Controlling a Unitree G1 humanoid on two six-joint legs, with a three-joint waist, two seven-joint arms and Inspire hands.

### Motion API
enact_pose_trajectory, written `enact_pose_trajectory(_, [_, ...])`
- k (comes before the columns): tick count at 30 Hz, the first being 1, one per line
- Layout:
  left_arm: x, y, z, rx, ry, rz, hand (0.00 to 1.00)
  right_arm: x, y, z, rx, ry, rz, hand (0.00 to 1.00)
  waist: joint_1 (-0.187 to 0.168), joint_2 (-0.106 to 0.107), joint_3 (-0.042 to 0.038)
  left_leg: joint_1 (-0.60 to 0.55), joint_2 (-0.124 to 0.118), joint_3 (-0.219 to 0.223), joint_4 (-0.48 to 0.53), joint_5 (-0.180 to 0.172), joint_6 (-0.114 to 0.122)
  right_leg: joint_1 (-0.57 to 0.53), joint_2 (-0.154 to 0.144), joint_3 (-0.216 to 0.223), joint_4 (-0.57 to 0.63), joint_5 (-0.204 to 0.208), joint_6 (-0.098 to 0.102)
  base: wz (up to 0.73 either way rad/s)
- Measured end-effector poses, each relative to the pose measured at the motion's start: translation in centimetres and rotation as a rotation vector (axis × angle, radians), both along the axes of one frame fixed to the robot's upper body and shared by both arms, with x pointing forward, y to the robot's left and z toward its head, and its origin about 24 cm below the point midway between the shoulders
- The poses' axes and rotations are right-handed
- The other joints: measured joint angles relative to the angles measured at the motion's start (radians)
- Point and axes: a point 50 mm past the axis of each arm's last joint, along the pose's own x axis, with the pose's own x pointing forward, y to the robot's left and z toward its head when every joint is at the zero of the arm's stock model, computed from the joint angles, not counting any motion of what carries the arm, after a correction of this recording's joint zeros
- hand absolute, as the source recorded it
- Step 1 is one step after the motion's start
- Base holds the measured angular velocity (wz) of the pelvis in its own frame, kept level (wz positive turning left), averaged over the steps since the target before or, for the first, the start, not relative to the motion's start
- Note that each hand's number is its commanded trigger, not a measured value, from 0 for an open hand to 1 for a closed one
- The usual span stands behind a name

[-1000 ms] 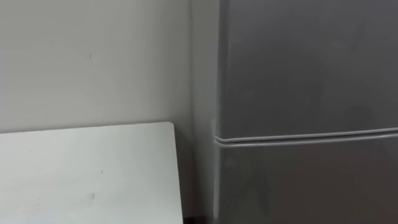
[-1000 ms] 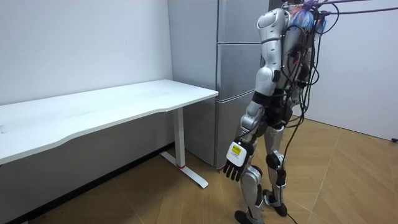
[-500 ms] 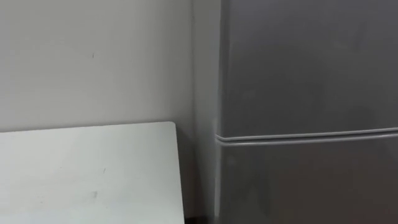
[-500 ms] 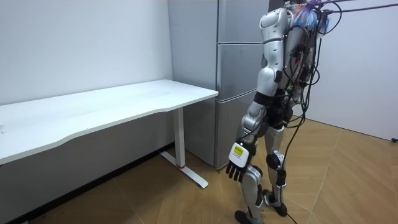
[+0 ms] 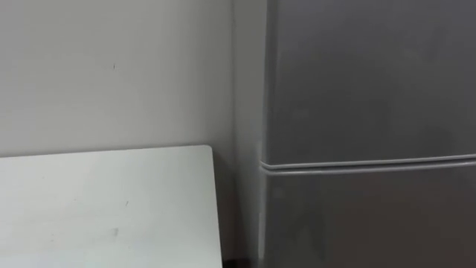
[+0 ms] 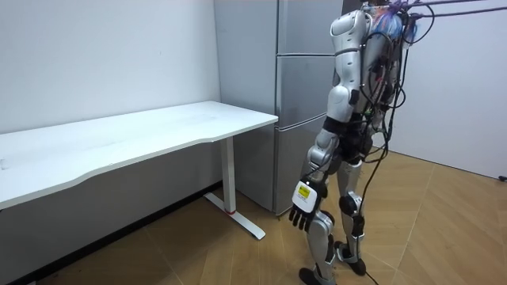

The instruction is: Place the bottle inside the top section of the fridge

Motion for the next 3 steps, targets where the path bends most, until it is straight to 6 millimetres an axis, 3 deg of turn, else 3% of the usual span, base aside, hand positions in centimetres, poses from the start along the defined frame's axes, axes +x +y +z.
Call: enact_pose_trajectory(3, [0.25,-0.07,-0.04,-0.001,-0.001,-0.016,0.0,0.0,-0.01,0.0,0.0,0.0,0.0,0.0,0.0,0.001,0.0002,0.0,0.0,0.0,0.0,0.0,0.0,0.0,0.0,0.0,0.0,0.0,0.0,0.0])
